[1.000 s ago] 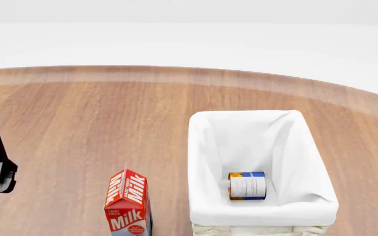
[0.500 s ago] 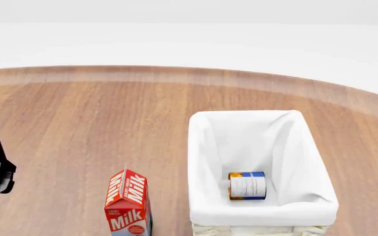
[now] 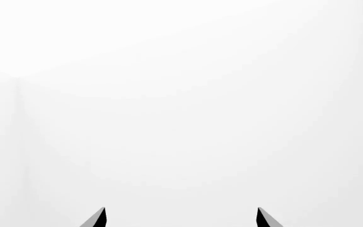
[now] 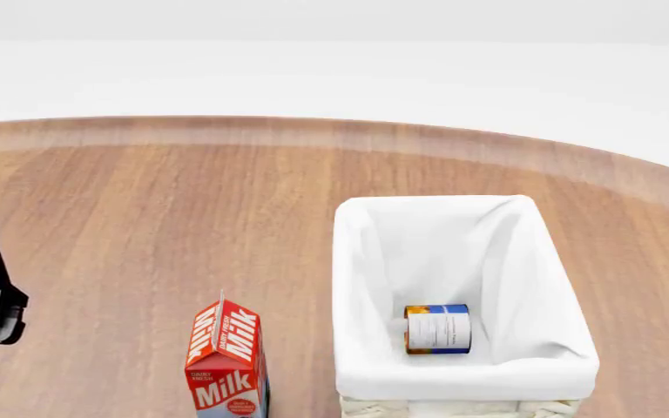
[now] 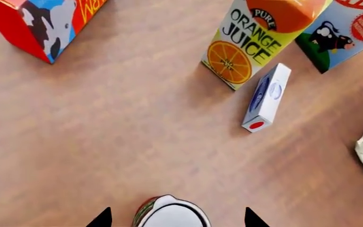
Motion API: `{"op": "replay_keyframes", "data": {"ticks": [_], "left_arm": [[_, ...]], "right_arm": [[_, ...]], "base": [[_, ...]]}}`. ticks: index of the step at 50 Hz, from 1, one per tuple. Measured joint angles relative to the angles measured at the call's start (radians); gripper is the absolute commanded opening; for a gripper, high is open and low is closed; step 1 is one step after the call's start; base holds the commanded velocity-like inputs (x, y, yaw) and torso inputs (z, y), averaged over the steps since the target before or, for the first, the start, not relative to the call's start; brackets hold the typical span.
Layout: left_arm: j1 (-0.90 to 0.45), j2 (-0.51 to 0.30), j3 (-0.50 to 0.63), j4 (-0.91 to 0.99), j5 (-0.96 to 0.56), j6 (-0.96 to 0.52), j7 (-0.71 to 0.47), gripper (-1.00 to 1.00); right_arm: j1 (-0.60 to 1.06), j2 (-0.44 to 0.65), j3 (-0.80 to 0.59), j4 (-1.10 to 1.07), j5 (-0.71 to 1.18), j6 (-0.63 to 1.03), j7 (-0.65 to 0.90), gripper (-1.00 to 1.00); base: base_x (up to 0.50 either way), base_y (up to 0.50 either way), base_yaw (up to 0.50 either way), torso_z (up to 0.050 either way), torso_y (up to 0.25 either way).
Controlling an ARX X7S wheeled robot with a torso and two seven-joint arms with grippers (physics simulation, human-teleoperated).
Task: Pick up the alphabet soup and the tomato sauce, and put them in the basket.
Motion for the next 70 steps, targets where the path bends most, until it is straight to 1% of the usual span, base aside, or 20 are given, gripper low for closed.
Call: {"op": "replay_keyframes", "data": {"ticks": [32, 70], "left_arm": [[0.001, -0.003, -0.002, 0.000, -0.003, 0.001, -0.003, 1.00], [-0.005, -0.003, 0.000, 0.004, -0.001, -0.007, -0.001, 1.00]], "right_arm": [[-0.033, 0.013, -0.015, 0.104, -0.056, -0.112, -0.079, 1.00], [-0.057, 0.013, -0.036, 0.186, -0.097, -0.178, -0.126, 1.00]], "base": [[0.00, 0.00, 0.00, 0.000, 0.000], [0.00, 0.00, 0.00, 0.000, 0.000]]}}
